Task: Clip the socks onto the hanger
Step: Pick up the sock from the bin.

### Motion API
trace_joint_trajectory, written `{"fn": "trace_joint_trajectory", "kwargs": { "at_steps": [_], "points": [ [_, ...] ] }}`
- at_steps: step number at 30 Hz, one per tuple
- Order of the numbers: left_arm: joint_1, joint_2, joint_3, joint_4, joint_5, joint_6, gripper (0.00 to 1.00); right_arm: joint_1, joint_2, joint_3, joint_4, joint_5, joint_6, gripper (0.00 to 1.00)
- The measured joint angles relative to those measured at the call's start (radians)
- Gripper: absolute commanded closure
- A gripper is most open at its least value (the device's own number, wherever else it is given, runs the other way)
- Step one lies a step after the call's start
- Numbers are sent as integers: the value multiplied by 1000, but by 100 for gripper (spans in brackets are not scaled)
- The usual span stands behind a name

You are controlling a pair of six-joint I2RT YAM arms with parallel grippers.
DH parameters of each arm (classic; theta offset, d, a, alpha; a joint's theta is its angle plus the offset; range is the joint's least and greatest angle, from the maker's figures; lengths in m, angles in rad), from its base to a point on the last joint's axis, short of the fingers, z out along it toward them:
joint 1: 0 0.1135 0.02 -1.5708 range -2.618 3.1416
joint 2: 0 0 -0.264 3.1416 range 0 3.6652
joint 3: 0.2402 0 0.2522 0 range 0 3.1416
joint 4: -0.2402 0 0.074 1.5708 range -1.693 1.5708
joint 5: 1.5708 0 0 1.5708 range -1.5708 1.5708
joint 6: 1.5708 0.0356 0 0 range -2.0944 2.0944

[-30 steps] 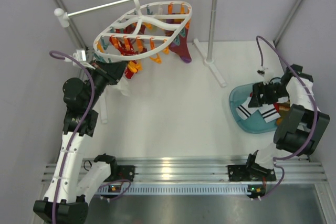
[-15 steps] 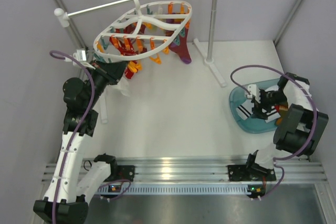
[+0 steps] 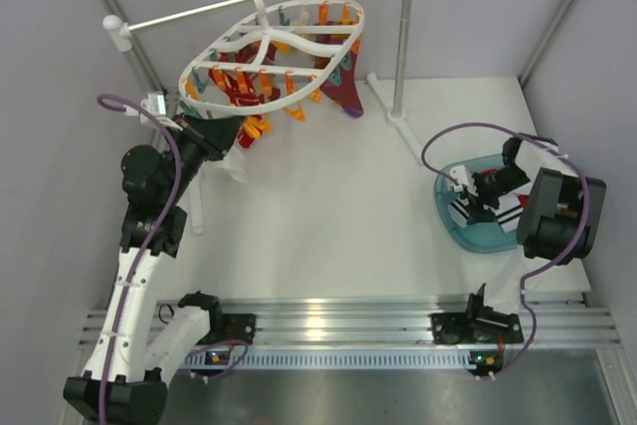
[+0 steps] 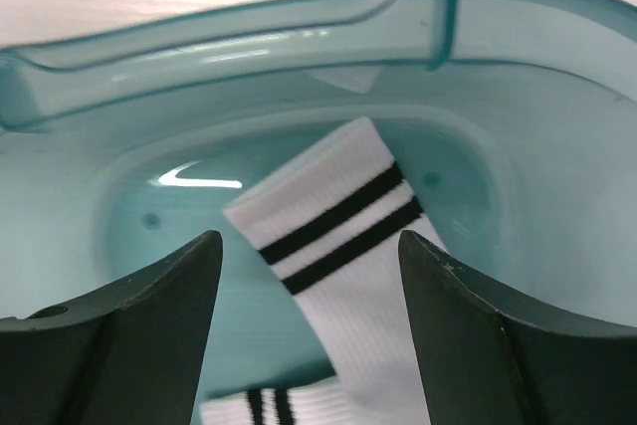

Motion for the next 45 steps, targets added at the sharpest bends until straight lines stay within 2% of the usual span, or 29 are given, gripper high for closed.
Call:
{"fn": "trace_joint_trajectory", "kwargs": {
  "at_steps": [5, 11, 14, 16, 17, 19, 20, 22, 28, 32, 38, 42, 45],
  "points": [
    [0, 4, 0, -2, 0, 14, 100, 14, 70, 53, 40, 41, -7, 30],
    [0, 5, -4, -3, -1, 21, 100, 36, 115, 58, 59, 106, -12, 41],
    [0, 6, -5, -3, -1, 21, 100, 61, 119, 70, 60, 127, -17, 53],
    [0, 7, -5, -3, -1, 22, 100, 76, 129, 79, 60, 137, -18, 65],
    [0, 7, -6, -4, -1, 22, 100, 84, 133, 85, 61, 141, -18, 74],
    [0, 6, -6, -4, -1, 25, 100, 94, 136, 89, 62, 145, -19, 82],
    [0, 6, -6, -4, -1, 26, 100, 99, 136, 89, 60, 148, -19, 92],
    [0, 6, -6, -5, -1, 28, 100, 100, 136, 89, 59, 149, -19, 100],
    [0, 6, -11, -5, -1, 29, 100, 70, 105, 89, 46, 133, -17, 100],
    [0, 6, -12, -5, -1, 29, 100, -6, 14, 94, -2, 67, -14, 100],
    [0, 6, -13, -5, -1, 29, 100, -87, -178, 255, -87, -98, 79, 100],
    [0, 6, -13, -5, 0, 29, 100, -90, -268, 373, -101, -229, 220, 100],
    [0, 5, -13, -5, 0, 29, 100, -90, -329, 409, -41, -325, 408, 100]
  ]
}}
